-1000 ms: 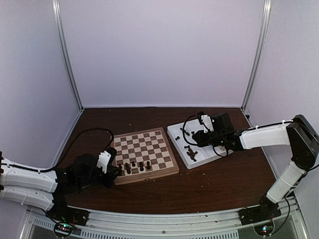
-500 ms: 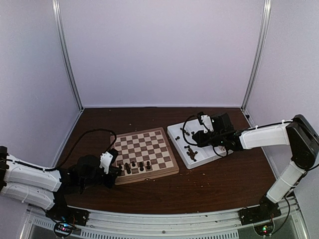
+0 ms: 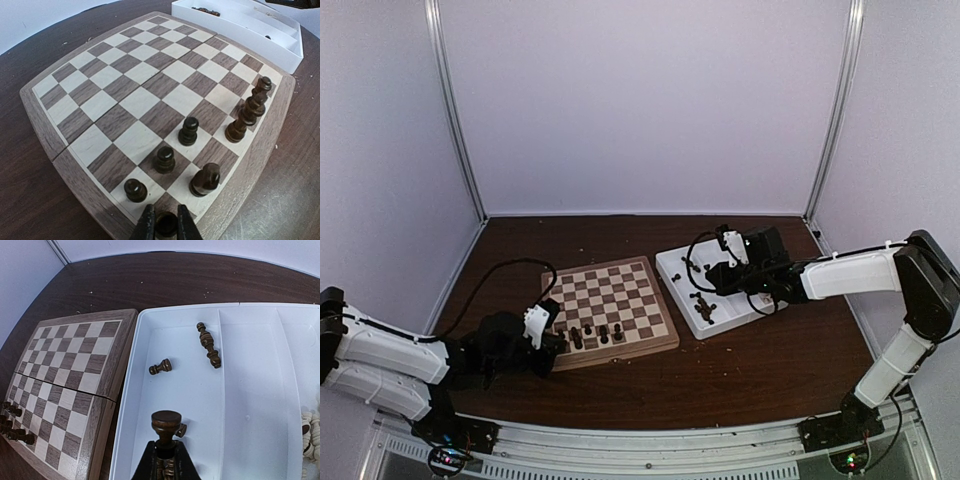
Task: Set up the chess pieces on the board
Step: Place the chess piece on the chessboard.
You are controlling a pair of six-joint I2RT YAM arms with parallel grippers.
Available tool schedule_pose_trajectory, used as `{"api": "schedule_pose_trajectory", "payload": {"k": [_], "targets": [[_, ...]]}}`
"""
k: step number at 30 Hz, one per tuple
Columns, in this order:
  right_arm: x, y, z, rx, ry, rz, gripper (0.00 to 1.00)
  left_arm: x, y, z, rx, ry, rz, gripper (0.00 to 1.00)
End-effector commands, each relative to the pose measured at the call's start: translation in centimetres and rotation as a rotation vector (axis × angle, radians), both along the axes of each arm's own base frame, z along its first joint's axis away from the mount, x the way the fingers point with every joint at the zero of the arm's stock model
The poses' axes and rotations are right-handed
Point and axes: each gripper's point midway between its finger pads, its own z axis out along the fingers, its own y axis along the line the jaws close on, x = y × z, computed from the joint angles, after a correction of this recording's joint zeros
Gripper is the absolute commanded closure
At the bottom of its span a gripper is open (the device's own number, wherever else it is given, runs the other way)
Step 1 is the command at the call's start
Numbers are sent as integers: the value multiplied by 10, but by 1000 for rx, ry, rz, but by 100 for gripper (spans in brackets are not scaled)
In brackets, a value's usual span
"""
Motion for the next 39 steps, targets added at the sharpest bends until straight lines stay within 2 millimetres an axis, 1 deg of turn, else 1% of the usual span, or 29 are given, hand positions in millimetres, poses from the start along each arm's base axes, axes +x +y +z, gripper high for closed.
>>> {"api": "schedule_pose_trajectory", "payload": {"k": [1, 8, 23, 30, 34, 39], "targets": [[5, 1, 3, 13, -8, -2, 100, 6, -1, 9, -25, -48, 23, 87], [5, 1, 4, 16, -8, 0, 100, 7, -1, 8, -22, -44, 31, 86], [5, 0, 2, 16, -3, -1, 100, 6, -9, 7, -42, -25, 6, 84], [5, 0, 3, 18, -3, -1, 100, 5, -8, 10, -46, -20, 6, 78], [5, 0, 3, 20, -2, -1, 100, 3, -7, 12, -51, -19, 4, 72], [5, 1, 3, 23, -1, 2, 100, 3, -6, 12, -47, -16, 12, 71]]}}
